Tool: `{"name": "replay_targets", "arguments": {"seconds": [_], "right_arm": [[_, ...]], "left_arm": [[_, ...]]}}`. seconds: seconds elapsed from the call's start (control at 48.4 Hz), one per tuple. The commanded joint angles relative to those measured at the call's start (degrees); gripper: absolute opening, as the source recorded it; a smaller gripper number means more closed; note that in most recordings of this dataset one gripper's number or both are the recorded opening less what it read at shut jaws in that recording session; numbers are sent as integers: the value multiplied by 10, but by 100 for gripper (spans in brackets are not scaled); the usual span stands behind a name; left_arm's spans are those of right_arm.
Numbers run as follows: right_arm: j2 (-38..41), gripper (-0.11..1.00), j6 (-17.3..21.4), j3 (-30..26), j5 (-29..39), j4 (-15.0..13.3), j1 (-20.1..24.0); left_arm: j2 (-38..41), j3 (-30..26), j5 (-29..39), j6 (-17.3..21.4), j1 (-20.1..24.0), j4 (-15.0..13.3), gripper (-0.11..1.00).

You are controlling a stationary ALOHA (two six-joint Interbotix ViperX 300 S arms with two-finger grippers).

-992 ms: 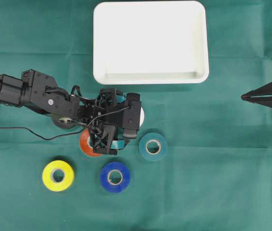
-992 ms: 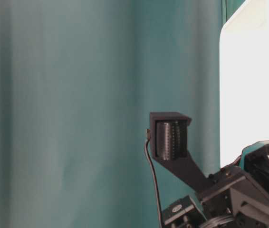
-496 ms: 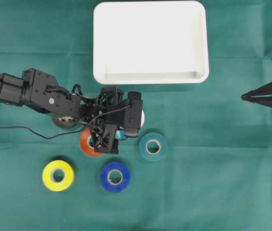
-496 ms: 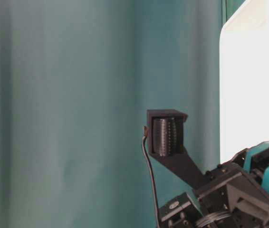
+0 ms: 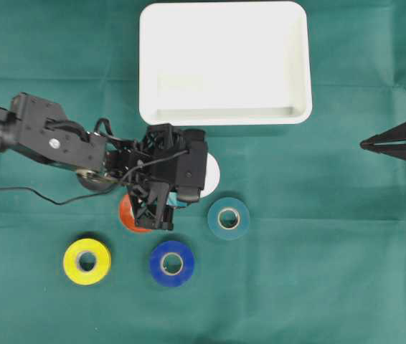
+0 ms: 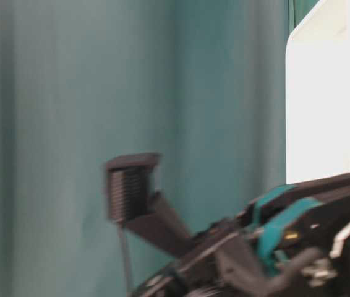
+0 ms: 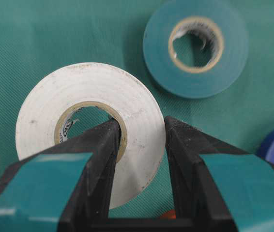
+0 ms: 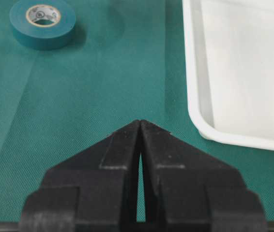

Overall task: Put the tape into the white case with the left arm.
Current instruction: 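Lower the left gripper into the white roll's hole and close, then lift the white roll and carry it into the white tray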

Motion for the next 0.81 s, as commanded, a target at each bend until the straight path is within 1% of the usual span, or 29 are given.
{"name": "replay_targets", "arguments": {"seconds": [0.0,0.269,0.413,0.475,0.579,0.682,0.785], "right_arm": [[6,-9,1,-5,-5,0,-1],[6,-9,1,-6,-6,-1,0],[6,-9,1,-5,-6,0,0],[6,-9,1,-6,-6,0,0],[6,-9,1,-6,-6,0,0],[6,-9,1,-5,-6,0,0],[6,-9,1,-5,-6,0,0]], "left_arm": [[-34,-14,11,1,-1,1,27],[-47,-10,70,2,22,2,27],[-48,-6,90,4,55,4,27],[-48,-7,97,11,70,4,27],[-49,-9,103,36,92,4,27],[-52,-10,103,75,115,4,27],[-53,-7,104,105,140,4,27]]}}
